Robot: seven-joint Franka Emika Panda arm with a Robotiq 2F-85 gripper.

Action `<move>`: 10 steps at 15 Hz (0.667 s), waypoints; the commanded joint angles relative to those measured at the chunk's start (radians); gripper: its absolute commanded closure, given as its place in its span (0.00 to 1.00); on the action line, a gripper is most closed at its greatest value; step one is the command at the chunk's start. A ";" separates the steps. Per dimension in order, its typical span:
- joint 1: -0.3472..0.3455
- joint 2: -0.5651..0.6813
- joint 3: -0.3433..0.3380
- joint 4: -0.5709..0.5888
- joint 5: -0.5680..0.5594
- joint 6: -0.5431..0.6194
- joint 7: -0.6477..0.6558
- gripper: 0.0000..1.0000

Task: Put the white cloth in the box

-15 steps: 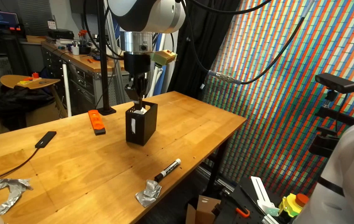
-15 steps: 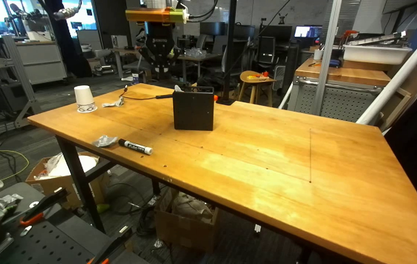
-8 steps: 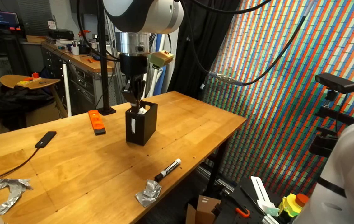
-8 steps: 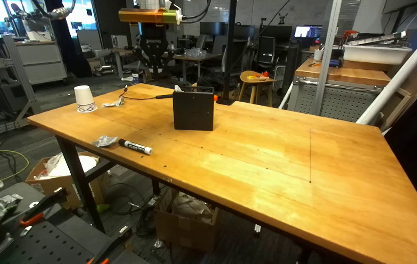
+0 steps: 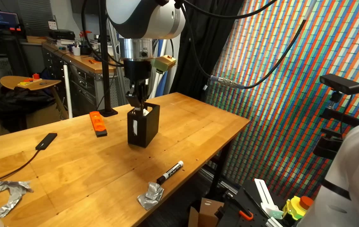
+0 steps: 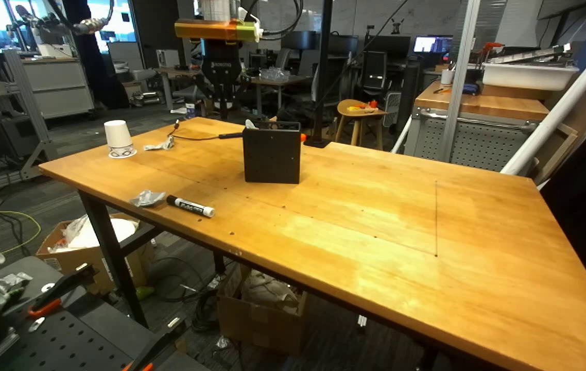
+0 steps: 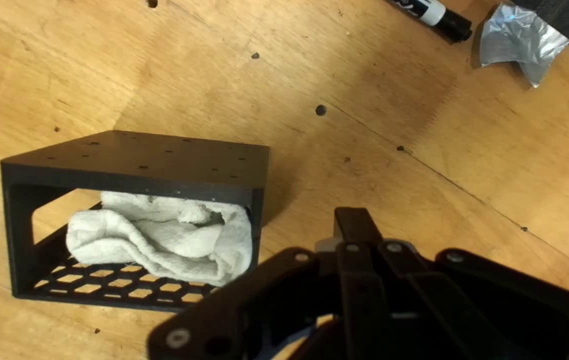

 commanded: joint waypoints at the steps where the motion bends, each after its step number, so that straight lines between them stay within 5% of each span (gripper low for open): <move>1: -0.019 0.028 -0.018 0.045 0.004 0.002 -0.064 1.00; 10: -0.047 0.116 -0.025 0.154 -0.004 -0.022 -0.170 1.00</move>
